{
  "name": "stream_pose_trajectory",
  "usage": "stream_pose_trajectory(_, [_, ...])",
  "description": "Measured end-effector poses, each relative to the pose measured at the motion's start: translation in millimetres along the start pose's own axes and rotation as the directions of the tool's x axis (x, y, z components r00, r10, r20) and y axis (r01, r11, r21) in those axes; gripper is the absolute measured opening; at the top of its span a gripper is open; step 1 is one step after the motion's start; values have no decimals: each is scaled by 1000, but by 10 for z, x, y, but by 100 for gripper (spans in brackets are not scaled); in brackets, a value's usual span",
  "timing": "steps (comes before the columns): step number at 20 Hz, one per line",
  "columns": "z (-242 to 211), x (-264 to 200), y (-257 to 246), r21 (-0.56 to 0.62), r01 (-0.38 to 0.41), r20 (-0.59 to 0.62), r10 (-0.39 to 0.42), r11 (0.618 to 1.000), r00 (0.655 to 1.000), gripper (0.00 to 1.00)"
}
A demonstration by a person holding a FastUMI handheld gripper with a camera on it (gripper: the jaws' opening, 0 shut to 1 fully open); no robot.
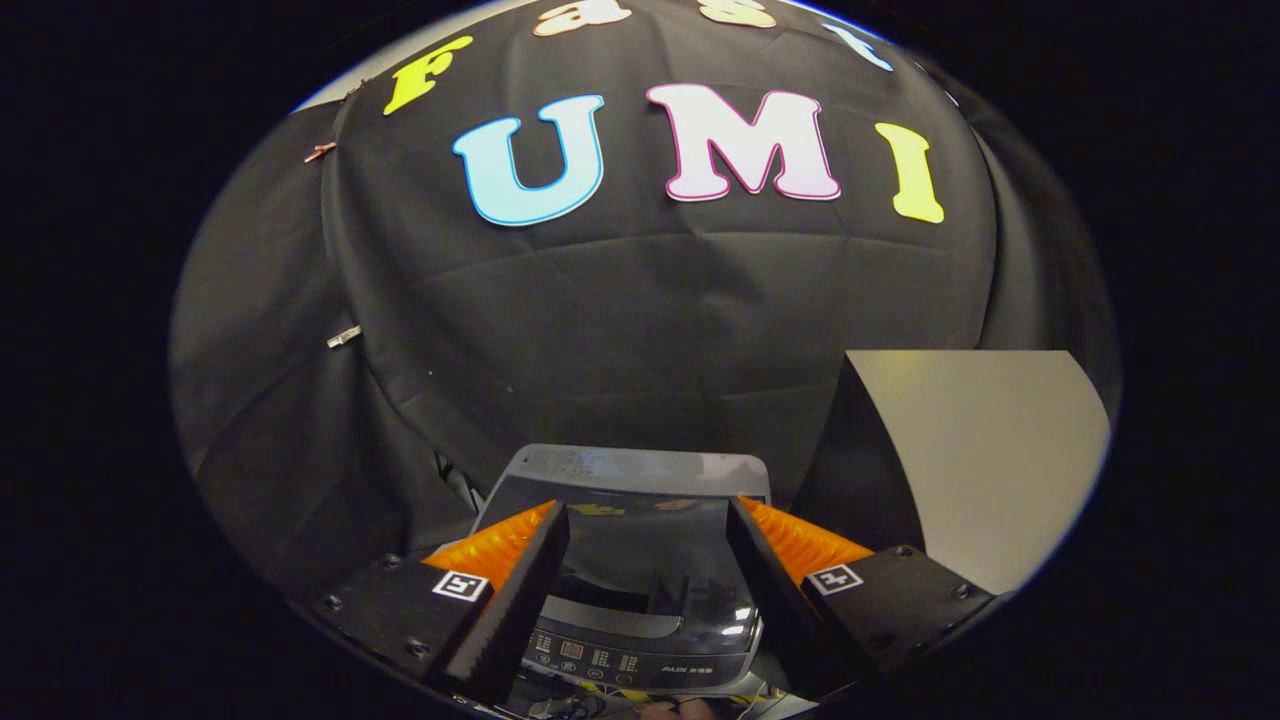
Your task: Put the clothes into the washing machine and then close the washing machine lid.
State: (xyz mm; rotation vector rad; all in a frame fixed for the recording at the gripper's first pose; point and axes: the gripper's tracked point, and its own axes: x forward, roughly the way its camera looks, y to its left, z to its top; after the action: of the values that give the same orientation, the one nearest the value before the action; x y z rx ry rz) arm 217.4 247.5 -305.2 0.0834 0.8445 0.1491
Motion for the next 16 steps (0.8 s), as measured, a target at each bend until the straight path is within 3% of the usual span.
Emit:
stream_pose_trajectory(8, [473, -749, 117, -67, -69, 183, 80, 995, 980, 99])
stream_pose_trajectory(16, [980, -1916, -97, -113, -94, 445, 134, 989, 885, 98])
